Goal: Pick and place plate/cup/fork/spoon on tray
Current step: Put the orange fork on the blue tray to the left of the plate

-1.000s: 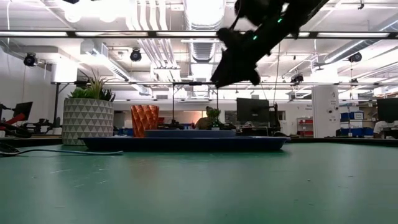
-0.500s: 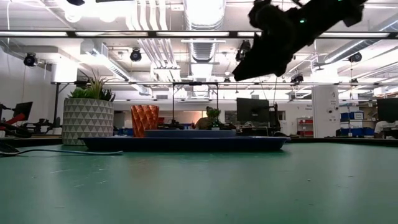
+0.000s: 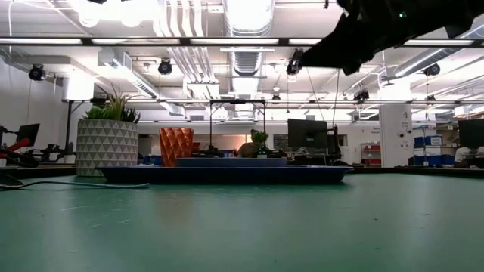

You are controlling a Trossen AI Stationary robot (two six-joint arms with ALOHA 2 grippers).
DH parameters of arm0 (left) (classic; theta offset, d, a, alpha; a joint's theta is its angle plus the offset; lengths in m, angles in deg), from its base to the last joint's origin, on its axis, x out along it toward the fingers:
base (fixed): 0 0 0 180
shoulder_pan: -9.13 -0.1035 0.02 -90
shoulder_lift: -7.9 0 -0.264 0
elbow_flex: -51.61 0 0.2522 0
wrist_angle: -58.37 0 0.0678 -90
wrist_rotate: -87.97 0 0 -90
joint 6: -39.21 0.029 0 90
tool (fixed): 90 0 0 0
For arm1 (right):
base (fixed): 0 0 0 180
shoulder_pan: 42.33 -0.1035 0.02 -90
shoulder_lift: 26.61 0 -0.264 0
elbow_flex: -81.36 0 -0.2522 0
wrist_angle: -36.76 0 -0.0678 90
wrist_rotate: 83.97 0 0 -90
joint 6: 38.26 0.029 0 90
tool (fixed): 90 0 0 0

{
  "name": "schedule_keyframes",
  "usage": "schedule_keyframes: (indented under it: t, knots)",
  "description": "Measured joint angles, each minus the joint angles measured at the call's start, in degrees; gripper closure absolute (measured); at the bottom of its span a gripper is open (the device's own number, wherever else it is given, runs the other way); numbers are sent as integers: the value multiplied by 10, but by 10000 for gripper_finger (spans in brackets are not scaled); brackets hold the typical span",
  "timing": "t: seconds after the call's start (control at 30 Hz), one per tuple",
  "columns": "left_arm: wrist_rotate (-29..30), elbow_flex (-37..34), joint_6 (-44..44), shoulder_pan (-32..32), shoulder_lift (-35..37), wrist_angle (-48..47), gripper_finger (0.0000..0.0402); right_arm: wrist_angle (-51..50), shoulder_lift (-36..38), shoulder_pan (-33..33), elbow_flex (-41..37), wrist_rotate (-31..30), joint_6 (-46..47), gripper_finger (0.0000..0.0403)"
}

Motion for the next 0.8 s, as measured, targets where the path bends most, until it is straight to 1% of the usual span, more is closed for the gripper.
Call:
schedule_keyframes:
  t: [0.1,0.17,0.27,0.37,0.47,0.53,0.63,0.7,0.8]
  knots:
    - [1,0,-24,0,-2,1,353,52,25,11,-27,1,-22,324]
    - [2,-2,-46,0,-3,-3,353,62,45,21,-40,1,-30,328]
    - [3,-9,-112,0,-3,-2,353,53,77,31,-52,4,-36,332]
    - [3,-26,-208,0,-3,-4,353,53,106,34,-60,4,-56,333]
    - [3,-44,-344,0,-4,-16,353,54,132,34,-68,4,-77,331]
    - [3,-50,-451,0,-6,-55,353,53,145,34,-76,4,-87,331]
    - [3,-55,-624,0,-6,-142,354,53,162,34,-88,4,-104,331]
    - [-5,-55,-757,0,-6,-219,354,53,171,34,-94,4,-117,331]
    - [-71,-48,-954,0,-6,-349,354,48,186,34,-97,4,-121,332]
